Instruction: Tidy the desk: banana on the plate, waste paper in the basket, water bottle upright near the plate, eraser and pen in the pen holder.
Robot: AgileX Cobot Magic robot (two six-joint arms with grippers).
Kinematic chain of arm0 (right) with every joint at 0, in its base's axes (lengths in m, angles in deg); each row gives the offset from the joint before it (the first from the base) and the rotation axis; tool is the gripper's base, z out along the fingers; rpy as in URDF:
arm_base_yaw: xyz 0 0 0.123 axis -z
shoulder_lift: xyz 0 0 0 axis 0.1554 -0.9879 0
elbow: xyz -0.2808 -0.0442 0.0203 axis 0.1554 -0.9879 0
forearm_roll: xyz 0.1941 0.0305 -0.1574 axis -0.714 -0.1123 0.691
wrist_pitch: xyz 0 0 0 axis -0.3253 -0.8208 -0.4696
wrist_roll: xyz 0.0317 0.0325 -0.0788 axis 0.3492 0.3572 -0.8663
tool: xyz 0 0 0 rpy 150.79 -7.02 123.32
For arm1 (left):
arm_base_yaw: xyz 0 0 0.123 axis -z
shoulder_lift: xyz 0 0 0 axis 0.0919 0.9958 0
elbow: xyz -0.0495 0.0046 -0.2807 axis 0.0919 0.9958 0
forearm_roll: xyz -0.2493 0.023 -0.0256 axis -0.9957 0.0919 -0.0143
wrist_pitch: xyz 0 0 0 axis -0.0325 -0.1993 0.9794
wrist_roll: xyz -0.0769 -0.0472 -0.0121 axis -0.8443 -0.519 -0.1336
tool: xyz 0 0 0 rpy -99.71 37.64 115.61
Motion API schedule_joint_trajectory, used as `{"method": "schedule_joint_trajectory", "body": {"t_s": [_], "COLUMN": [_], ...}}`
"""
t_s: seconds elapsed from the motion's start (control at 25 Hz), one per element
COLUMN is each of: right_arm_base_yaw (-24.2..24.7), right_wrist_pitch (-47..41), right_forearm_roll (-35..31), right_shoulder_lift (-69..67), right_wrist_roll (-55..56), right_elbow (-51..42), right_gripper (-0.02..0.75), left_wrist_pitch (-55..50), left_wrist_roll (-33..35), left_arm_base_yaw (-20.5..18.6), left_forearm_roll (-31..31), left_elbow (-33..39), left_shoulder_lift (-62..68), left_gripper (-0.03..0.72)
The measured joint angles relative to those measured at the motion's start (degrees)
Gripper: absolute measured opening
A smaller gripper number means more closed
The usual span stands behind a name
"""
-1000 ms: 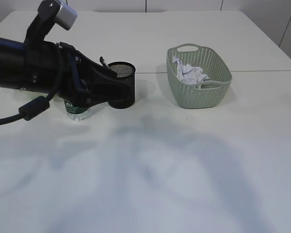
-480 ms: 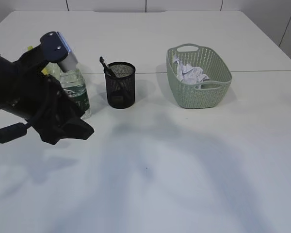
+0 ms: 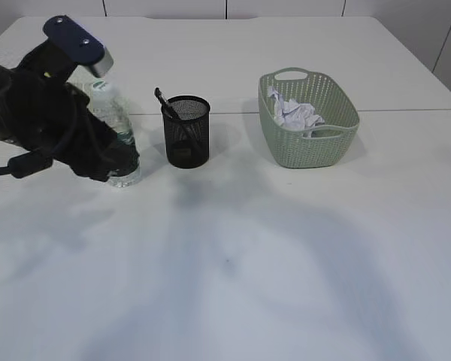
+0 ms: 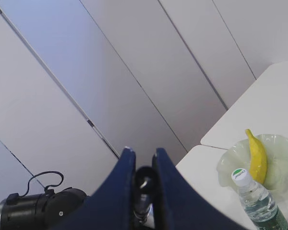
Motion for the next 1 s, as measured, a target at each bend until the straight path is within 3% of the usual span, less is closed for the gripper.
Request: {"method": "schedule_joint_trajectory", "body": {"t_s": [0.24,0.48,0.6,0.72,0.8,0.88,1.0], "right_arm_base_yaw": [0.0,0.0,0.0,0.0,0.0,0.0,0.0], "right_wrist_pitch": [0.0,0.0,0.0,0.0,0.0,0.0,0.0], "right_forearm_roll": [0.0,0.0,0.0,0.0,0.0,0.0,0.0], "right_shoulder_lift": [0.0,0.0,0.0,0.0,0.0,0.0,0.0], "right_wrist_roll": [-0.1,-0.1,-0.1,-0.1,-0.1,-0.1,-0.1], "right_elbow": [0.0,0.0,0.0,0.0,0.0,0.0,0.0], "right_gripper": [0.048,0.048,0.048,0.048,0.048,0.048,0.048], "left_wrist_pitch": [7.3,7.0,2.8,-6.4,-9.4,-8.4,-2.9], "left_wrist_roll": [-0.9,-5.3,-14.4,-34.0,-47.1,-52.2,-54.7], "left_arm_base_yaw": [2.4,2.4,2.4,2.5,2.6,2.5,3.0], "left_forearm_roll": [0.7,11.2,24.9,46.7,56.8,59.9,56.2], "left_elbow": [0.0,0.0,0.0,0.0,0.0,0.0,0.0], "left_shoulder_lift": [0.0,0.0,0.0,0.2,0.2,0.2,0.1], "left_gripper": [0.343,0.329,0.323,0.323,0.323,0.323,0.323]}}
